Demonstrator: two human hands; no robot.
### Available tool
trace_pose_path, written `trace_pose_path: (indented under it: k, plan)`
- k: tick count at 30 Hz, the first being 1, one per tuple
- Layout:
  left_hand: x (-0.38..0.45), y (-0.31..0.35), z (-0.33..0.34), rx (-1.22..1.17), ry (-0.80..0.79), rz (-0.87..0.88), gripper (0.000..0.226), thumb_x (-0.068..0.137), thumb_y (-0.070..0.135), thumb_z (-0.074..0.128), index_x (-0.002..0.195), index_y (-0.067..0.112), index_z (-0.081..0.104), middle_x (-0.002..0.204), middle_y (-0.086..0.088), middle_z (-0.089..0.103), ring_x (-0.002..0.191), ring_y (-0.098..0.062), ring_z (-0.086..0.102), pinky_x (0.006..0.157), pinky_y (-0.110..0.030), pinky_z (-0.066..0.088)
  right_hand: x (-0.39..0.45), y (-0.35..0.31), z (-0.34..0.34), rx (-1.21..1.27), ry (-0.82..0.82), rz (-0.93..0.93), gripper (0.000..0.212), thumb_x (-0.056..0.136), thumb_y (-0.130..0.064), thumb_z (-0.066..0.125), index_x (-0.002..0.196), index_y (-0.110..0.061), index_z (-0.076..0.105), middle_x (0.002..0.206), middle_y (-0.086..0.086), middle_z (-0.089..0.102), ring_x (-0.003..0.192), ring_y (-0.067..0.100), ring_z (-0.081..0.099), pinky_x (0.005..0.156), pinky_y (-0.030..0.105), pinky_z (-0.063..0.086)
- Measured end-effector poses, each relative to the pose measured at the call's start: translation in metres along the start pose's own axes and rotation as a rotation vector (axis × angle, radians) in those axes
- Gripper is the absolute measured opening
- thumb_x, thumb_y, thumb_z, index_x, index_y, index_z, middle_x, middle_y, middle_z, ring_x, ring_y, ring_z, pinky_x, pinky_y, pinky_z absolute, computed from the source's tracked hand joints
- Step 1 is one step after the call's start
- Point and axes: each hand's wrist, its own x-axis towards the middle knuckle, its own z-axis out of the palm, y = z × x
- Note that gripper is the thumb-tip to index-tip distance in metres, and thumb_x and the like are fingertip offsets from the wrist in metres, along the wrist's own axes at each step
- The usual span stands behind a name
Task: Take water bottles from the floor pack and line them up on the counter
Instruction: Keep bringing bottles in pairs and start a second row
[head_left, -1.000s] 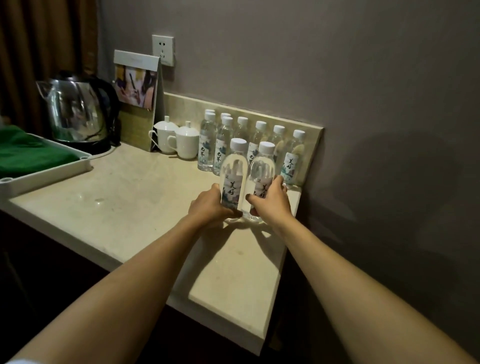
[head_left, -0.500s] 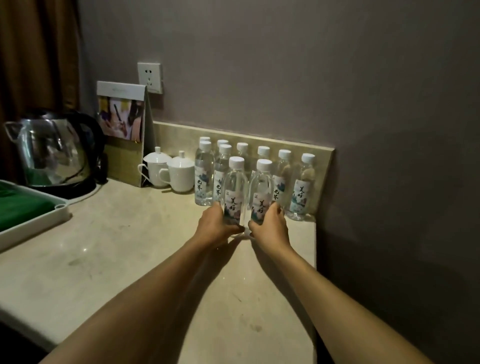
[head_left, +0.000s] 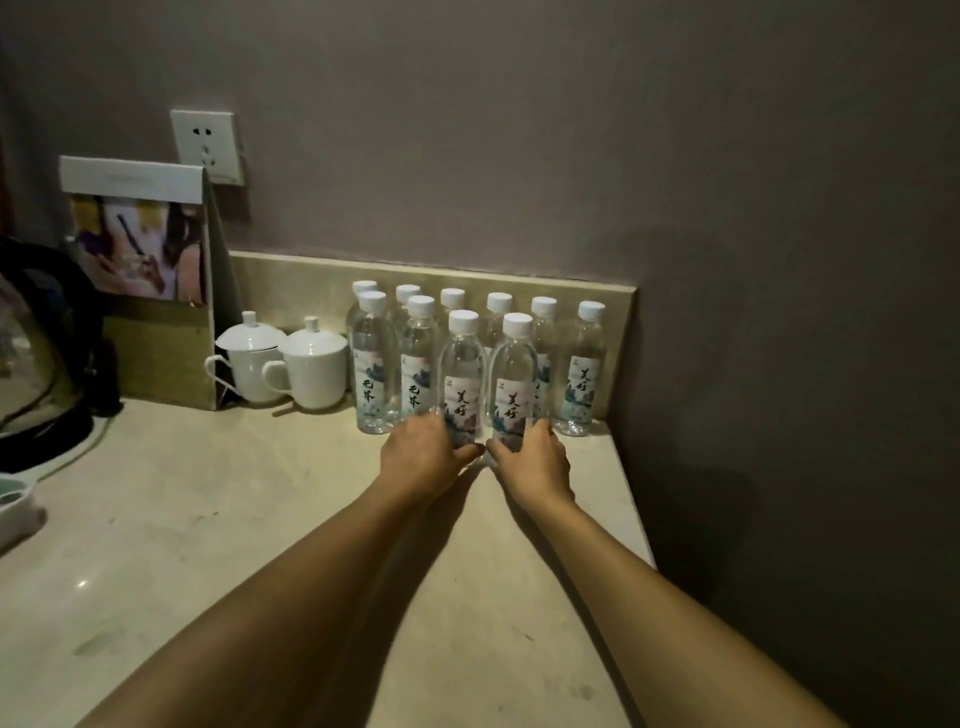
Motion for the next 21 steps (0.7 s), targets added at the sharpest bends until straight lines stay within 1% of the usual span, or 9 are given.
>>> trace_pose_path:
  k: [2,3,5,7,9,11,13,17,21]
  plan:
    - [-0.001,-0.005,0.000,0.019,-0.022,0.010,0.056,0.081,0.064,0.062,0.109,0.016,0.067,0.097,-0.008,0.067,0.090,-0.025,0.064,0.072,-0.034,0.051,-0.006,0.000,0.002,-0.001,0.050,0.034,0.060,0.087,-0.043,0.064,0.132,-0.011,0.038,0.134,0.011,0.052,0.120,0.033,0.053,0.089,0.041,0.048]
    - [-0.002,-0.007,-0.002,-0.007,-0.023,0.010,0.055,0.080,0.064,0.063,0.105,0.015,0.068,0.090,-0.006,0.065,0.084,-0.023,0.062,0.068,-0.032,0.050,-0.008,0.001,0.004,-0.004,0.071,0.040,0.063,0.087,-0.044,0.065,0.134,-0.012,0.037,0.136,0.011,0.050,0.121,0.032,0.052,0.091,0.042,0.049]
    - [-0.003,-0.013,-0.004,-0.078,-0.021,0.024,0.051,0.079,0.062,0.066,0.098,0.015,0.070,0.076,0.001,0.057,0.072,-0.017,0.057,0.061,-0.029,0.047,-0.011,-0.001,0.009,-0.018,0.090,0.048,0.057,0.088,-0.042,0.064,0.132,-0.015,0.040,0.135,0.009,0.050,0.118,0.030,0.053,0.091,0.045,0.050]
    - [-0.003,-0.017,-0.007,-0.120,-0.018,0.046,0.045,0.080,0.057,0.069,0.096,0.015,0.071,0.069,0.006,0.051,0.067,-0.013,0.053,0.058,-0.027,0.044,-0.014,-0.006,0.010,-0.042,0.095,0.059,0.049,0.090,-0.038,0.063,0.129,-0.017,0.043,0.133,0.007,0.052,0.116,0.028,0.055,0.091,0.046,0.051]
    - [-0.004,-0.016,-0.009,-0.102,-0.011,0.059,0.045,0.082,0.056,0.067,0.095,0.013,0.071,0.072,0.004,0.052,0.068,-0.014,0.053,0.058,-0.027,0.042,-0.013,-0.009,0.009,-0.067,0.104,0.070,0.046,0.090,-0.037,0.063,0.127,-0.017,0.044,0.131,0.007,0.053,0.116,0.028,0.055,0.092,0.047,0.051]
    - [-0.002,-0.016,-0.008,-0.080,-0.022,0.064,0.047,0.085,0.057,0.061,0.095,0.012,0.069,0.078,-0.001,0.056,0.072,-0.017,0.055,0.060,-0.029,0.043,-0.012,-0.011,0.009,-0.105,0.108,0.074,0.045,0.091,-0.037,0.062,0.126,-0.016,0.044,0.130,0.008,0.053,0.116,0.028,0.055,0.092,0.046,0.051]
    - [0.002,-0.016,-0.008,-0.046,-0.042,0.078,0.047,0.088,0.057,0.058,0.096,0.012,0.068,0.080,-0.002,0.057,0.073,-0.018,0.056,0.061,-0.029,0.045,-0.009,-0.012,0.009,-0.150,0.106,0.065,0.045,0.092,-0.037,0.061,0.126,-0.014,0.043,0.130,0.009,0.054,0.116,0.030,0.055,0.092,0.046,0.050]
    - [0.017,-0.014,-0.006,0.048,-0.047,0.100,0.048,0.089,0.058,0.055,0.100,0.013,0.067,0.084,-0.005,0.065,0.078,-0.020,0.062,0.071,-0.034,0.056,0.005,-0.015,0.009,-0.233,0.082,0.033,0.046,0.093,-0.039,0.058,0.125,-0.010,0.043,0.131,0.012,0.052,0.116,0.035,0.054,0.090,0.043,0.049]
    - [0.023,-0.007,-0.001,0.161,-0.071,0.113,0.050,0.093,0.059,0.046,0.101,0.014,0.068,0.080,-0.003,0.061,0.076,-0.018,0.061,0.069,-0.031,0.054,0.015,-0.012,0.010,-0.263,0.065,0.033,0.050,0.093,-0.041,0.057,0.129,-0.009,0.041,0.134,0.013,0.050,0.118,0.034,0.054,0.091,0.044,0.049]
